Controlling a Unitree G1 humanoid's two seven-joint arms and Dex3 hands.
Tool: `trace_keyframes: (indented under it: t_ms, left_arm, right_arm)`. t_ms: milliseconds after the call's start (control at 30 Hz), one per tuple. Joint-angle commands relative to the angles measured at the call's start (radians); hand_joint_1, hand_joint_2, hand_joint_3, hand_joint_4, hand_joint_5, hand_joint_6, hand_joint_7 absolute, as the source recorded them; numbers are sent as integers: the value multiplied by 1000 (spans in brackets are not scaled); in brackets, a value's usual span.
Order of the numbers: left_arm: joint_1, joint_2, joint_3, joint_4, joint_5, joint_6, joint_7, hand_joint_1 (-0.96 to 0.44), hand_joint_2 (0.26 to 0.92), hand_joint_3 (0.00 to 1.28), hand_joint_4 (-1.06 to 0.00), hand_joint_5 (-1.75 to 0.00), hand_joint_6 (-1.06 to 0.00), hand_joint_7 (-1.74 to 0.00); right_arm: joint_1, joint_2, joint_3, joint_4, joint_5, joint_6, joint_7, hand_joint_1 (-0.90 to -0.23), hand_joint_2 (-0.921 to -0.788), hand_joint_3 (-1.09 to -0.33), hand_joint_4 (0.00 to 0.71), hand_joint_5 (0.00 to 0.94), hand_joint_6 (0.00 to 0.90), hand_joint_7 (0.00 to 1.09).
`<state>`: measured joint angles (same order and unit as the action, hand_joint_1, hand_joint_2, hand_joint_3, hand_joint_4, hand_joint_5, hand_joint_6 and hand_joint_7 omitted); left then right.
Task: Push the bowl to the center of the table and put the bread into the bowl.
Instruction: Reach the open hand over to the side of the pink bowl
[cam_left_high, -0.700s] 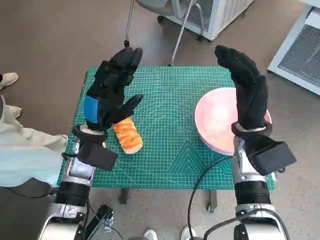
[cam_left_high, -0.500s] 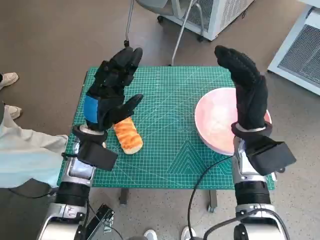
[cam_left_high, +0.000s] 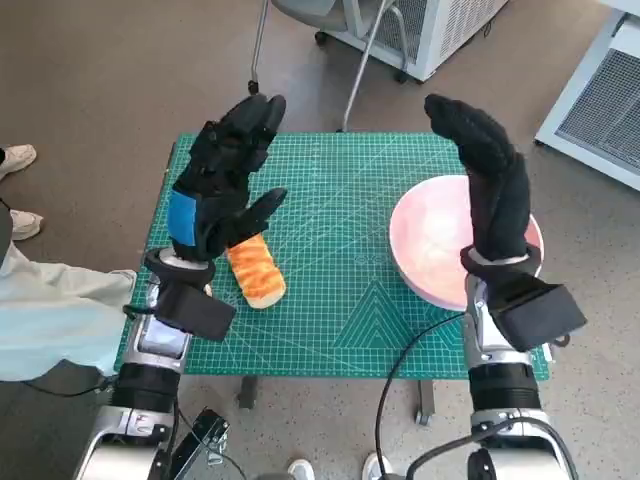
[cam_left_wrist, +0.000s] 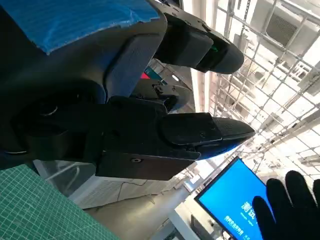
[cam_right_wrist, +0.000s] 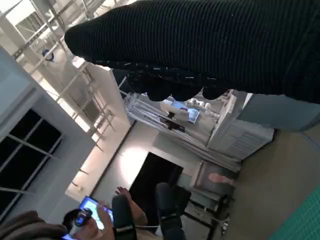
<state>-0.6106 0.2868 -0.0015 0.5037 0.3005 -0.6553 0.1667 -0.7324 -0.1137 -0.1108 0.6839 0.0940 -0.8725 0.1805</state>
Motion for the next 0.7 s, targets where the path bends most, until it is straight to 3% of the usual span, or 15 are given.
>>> trace_keyframes:
  t_ms: [33,167,267,433,700]
  left_arm:
    - [-10,4,2,4,-13,-10,-6,-331,921,262,-353,-4,-382,-332]
    - [-5,6,3,1,-9,-12,-2,-337,921,260,-354,-5,-382,-332]
    - [0,10,4,-2,-4,-13,2,-335,921,258,-356,-5,-383,-333]
    - [6,11,5,-4,0,-14,7,-332,921,255,-357,-5,-383,-335]
    - [13,21,6,-9,16,-8,19,-322,921,252,-360,-6,-382,-339]
  right_arm:
    - [44,-35,-25,-9,14,10,3,-574,-921,-766,393,1,52,796]
    - [57,-76,-68,17,19,-19,-16,-575,-921,-764,396,3,55,798]
    - [53,-111,-117,95,-5,-62,-80,-578,-921,-754,401,4,75,761]
    - [61,-146,-168,177,-21,-111,-152,-579,-921,-749,400,3,90,730]
    - [87,-194,-236,291,-8,-134,-232,-538,-921,-769,395,0,105,716]
